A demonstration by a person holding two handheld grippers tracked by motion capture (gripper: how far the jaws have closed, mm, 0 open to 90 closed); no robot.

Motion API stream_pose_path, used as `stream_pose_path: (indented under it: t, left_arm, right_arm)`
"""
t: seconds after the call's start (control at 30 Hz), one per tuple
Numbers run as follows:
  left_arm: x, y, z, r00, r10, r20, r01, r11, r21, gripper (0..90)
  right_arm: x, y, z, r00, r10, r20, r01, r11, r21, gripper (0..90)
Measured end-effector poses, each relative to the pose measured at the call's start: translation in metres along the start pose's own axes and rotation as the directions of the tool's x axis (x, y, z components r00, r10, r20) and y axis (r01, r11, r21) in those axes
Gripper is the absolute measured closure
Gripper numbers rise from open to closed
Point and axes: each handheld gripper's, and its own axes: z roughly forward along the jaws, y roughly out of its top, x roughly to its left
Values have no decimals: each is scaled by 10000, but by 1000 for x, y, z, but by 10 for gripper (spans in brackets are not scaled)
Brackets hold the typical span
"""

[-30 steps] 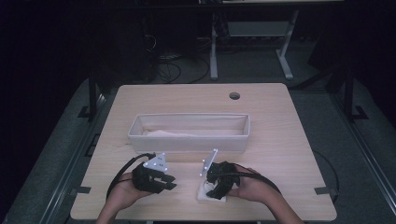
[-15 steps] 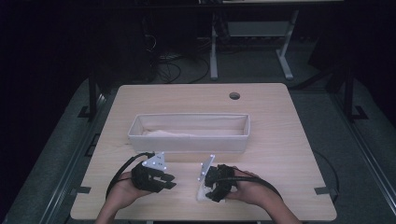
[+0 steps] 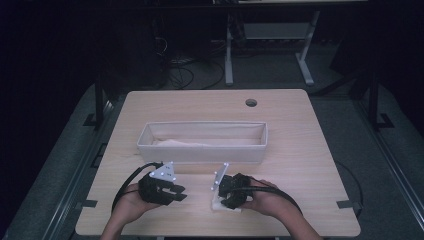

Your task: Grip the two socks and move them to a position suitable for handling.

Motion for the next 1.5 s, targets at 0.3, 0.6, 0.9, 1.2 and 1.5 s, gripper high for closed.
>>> stream_pose_path:
  t: [0.3, 0.6, 0.9, 1.2, 1.5]
  left_arm:
    - [3, -2, -3, 9996, -234, -166, 232, 9997, -66, 646]
    - [7, -5, -7, 9988, -356, -341, 352, 9993, -144, 603]
    - [10, -8, -12, 9975, -494, -511, 486, 9987, -174, 585]
    - [11, -9, -12, 9969, -526, -591, 518, 9986, -144, 580]
    - [12, -10, -15, 9964, -535, -653, 526, 9985, -141, 577]
  right_arm:
    - [-5, 1, -1, 9998, -32, -215, 33, 10000, 74, 685]
    - [-9, 4, -2, 9985, -21, -542, 37, 9995, 306, 716]
    - [-16, 2, -9, 9961, 168, -868, -148, 9996, 244, 721]
    - [-18, -3, -17, 9957, 209, -900, -188, 9995, 244, 721]
    - [-20, -9, -25, 9959, 308, -845, -287, 9992, 265, 721]
